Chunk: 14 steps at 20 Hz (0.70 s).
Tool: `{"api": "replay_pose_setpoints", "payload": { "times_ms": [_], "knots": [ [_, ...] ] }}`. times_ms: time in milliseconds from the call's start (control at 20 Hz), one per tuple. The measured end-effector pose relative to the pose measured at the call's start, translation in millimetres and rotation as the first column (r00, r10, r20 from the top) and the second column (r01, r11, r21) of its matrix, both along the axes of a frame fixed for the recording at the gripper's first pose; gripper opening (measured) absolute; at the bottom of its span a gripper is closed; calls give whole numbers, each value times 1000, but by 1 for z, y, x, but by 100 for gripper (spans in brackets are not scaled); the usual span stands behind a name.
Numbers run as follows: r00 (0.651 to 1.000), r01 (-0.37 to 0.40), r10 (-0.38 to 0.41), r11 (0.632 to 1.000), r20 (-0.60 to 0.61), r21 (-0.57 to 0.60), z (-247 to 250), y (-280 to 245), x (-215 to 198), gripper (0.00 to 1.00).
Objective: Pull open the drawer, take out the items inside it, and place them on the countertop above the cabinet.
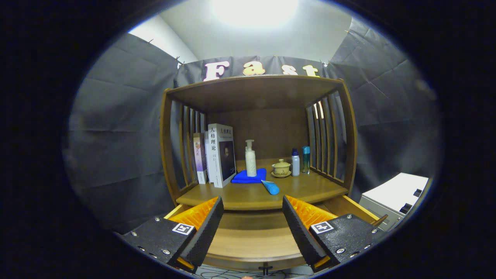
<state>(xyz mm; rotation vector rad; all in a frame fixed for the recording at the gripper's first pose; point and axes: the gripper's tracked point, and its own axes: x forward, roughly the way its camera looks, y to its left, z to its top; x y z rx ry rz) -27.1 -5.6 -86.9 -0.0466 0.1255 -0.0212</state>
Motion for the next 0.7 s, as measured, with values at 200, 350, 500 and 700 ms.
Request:
{"api": "replay_pose_setpoints", "payload": {
  "times_ms": [200, 350, 500, 700],
  "knots": [
    [999, -35, 34, 997, -12, -62, -25, 11, -38, 94],
    [998, -43, 41, 997, -37, -57, -45, 14, -62, 94],
    [997, -46, 43, 998, -66, -45, -63, 13, -76, 95],
    [995, -32, 26, 997, -100, -63, -85, 6, -86, 95]
  ]
}}
